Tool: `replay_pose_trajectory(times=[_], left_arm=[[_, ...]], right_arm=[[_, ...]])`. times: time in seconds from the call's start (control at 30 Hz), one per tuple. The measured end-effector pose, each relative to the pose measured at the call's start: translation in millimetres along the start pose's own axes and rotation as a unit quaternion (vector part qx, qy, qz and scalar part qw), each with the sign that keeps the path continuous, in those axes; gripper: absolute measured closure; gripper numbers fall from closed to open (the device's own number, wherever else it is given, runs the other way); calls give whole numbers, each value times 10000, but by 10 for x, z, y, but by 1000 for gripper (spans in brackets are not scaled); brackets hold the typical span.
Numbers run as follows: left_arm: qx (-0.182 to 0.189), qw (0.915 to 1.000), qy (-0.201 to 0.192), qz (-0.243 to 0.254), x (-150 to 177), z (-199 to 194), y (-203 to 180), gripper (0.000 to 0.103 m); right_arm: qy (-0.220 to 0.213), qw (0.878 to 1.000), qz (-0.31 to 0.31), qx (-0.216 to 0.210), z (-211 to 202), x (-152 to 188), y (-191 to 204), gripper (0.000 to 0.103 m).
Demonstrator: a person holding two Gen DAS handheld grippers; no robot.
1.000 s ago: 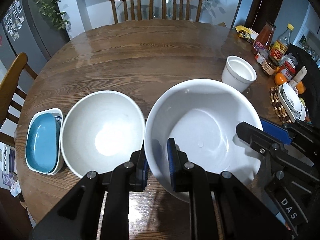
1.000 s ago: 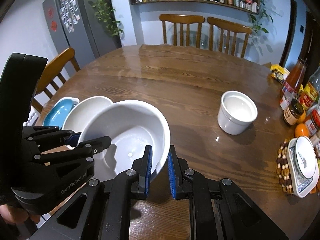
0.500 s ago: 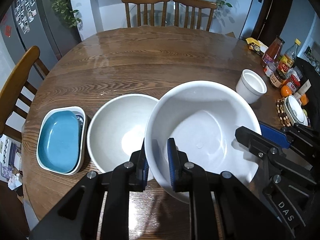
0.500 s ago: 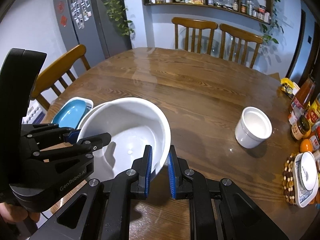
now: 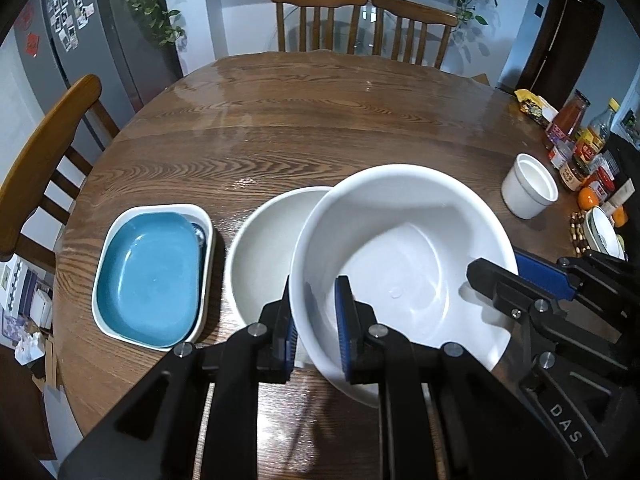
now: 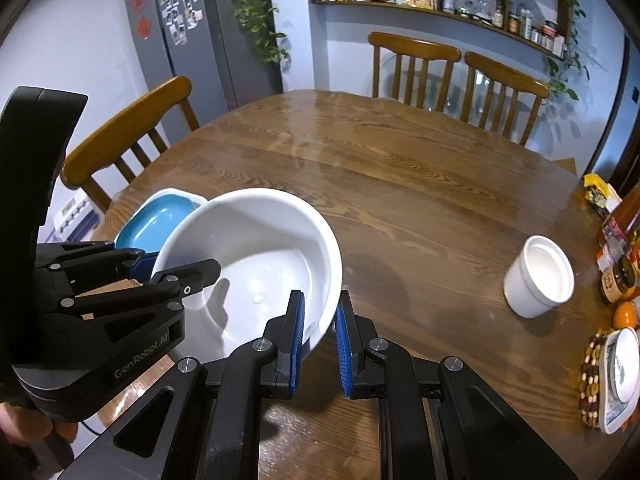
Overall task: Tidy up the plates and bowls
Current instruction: 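Carry the held bowl over the stacked white bowls with the left tool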
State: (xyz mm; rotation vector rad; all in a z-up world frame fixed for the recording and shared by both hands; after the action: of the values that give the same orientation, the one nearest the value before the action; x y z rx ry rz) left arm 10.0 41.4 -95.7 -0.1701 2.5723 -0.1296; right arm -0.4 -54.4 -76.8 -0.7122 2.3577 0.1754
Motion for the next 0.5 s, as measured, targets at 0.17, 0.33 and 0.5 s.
replay_pose_trajectory(times=[0.17,0.33,0.5], left_arm=[[-83,9999,58,-100,-17,65,119,88],[-179,9996,152,-152,-7,155,239,88],[-255,9991,270,-199,17,258,349,88]], right_arm=[[103,9998,-29,-163,153,-45,118,86],[211,9994,-48,-262,287,-66,195,86],[357,9987,-61,-360,437,-62,252,86]])
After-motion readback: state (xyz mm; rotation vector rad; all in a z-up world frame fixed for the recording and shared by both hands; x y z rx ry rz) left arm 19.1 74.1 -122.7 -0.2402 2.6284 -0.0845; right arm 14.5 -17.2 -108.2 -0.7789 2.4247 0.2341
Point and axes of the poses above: each gripper's, at about its wrist camera, not at the fingertips, and z roughly the way its jaws point, y to its left, x to its underside, the point moved 9 cm from there along z, roughly the way its jaws point, and after that the axes turned 10 degrees about -z, right-handed, at the moved point
